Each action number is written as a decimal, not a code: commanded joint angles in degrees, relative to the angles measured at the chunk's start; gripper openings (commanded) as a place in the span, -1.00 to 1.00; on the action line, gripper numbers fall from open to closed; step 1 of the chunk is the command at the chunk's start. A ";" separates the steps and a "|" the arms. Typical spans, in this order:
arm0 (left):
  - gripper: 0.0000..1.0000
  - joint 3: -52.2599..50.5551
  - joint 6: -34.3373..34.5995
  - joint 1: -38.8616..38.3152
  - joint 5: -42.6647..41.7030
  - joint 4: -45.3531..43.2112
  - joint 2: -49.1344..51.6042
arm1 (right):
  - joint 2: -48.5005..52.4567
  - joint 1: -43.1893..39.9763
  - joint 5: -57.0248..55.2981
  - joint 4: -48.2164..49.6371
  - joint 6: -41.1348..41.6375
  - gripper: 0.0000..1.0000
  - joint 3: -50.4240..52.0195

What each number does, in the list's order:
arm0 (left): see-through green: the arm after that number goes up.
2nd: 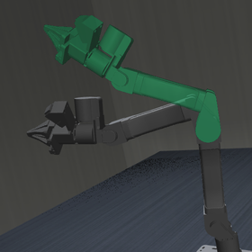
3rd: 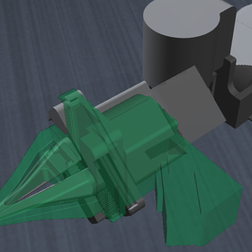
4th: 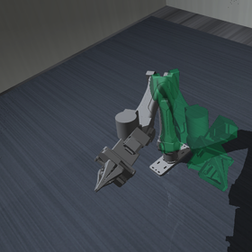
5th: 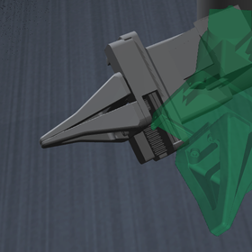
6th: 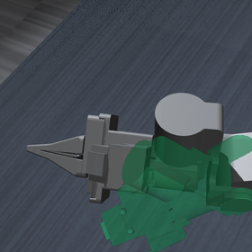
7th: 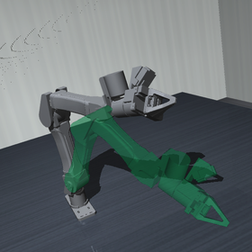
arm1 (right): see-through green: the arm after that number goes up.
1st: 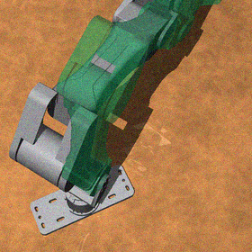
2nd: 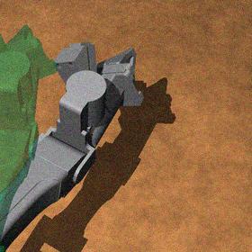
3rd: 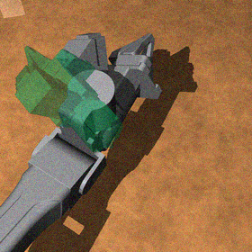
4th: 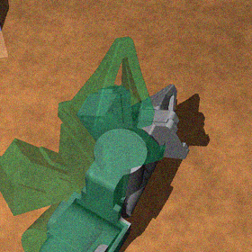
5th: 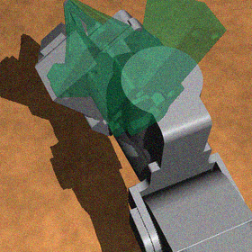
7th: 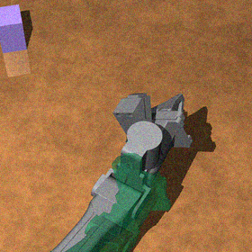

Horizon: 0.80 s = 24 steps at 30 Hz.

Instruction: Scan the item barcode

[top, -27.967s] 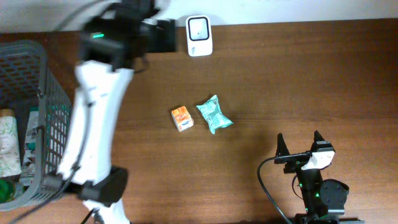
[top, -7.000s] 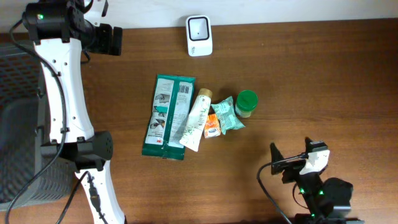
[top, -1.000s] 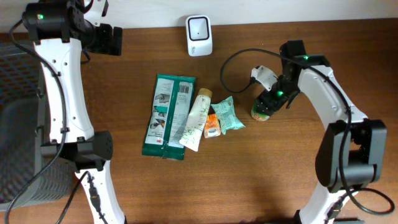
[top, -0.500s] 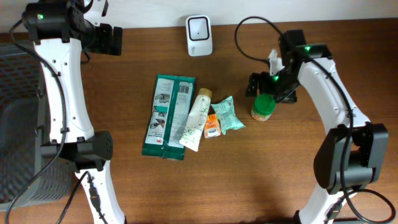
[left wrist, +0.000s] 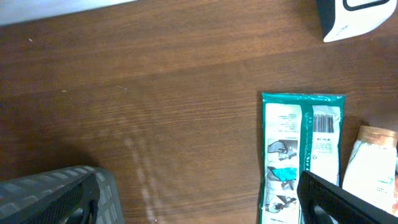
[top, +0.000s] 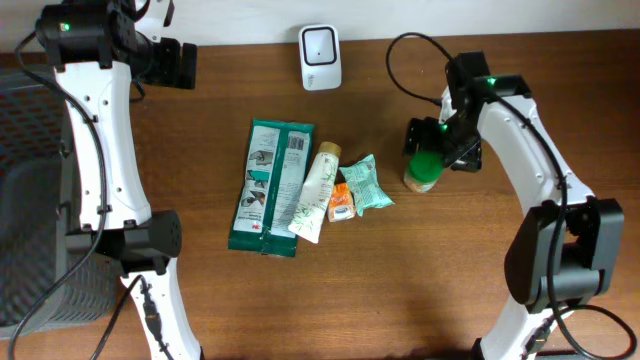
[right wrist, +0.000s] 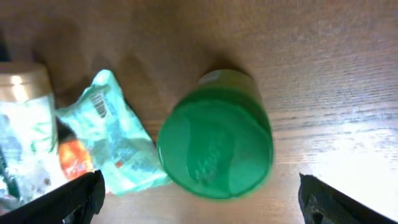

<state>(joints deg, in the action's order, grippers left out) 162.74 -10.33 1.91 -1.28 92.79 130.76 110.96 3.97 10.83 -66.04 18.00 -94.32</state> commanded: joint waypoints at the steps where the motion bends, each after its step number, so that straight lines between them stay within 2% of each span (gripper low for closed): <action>1: 0.99 0.17 -0.72 0.50 -0.63 -0.09 -0.28 | -0.83 0.20 0.48 -1.53 -0.55 0.94 -3.15; 3: 0.98 0.17 -0.70 0.50 -0.63 -0.11 -0.28 | -0.81 0.20 0.07 -1.33 -0.22 0.95 -3.13; 8: 0.98 0.17 -0.70 0.50 -0.63 -0.11 -0.28 | 0.81 2.03 -8.37 -0.50 7.32 0.96 -2.95; 18: 0.98 0.17 -0.72 0.50 -0.63 -0.09 -0.28 | 7.52 3.43 -8.98 -0.15 9.99 0.94 -2.60; 24: 0.98 0.17 -0.70 0.50 -0.63 -0.09 -0.28 | 7.61 3.43 -8.98 -0.63 9.38 0.65 -2.23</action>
<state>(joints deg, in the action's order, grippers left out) 162.74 -10.33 1.91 -1.28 92.77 130.76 117.73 7.14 2.74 -66.04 27.46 -96.36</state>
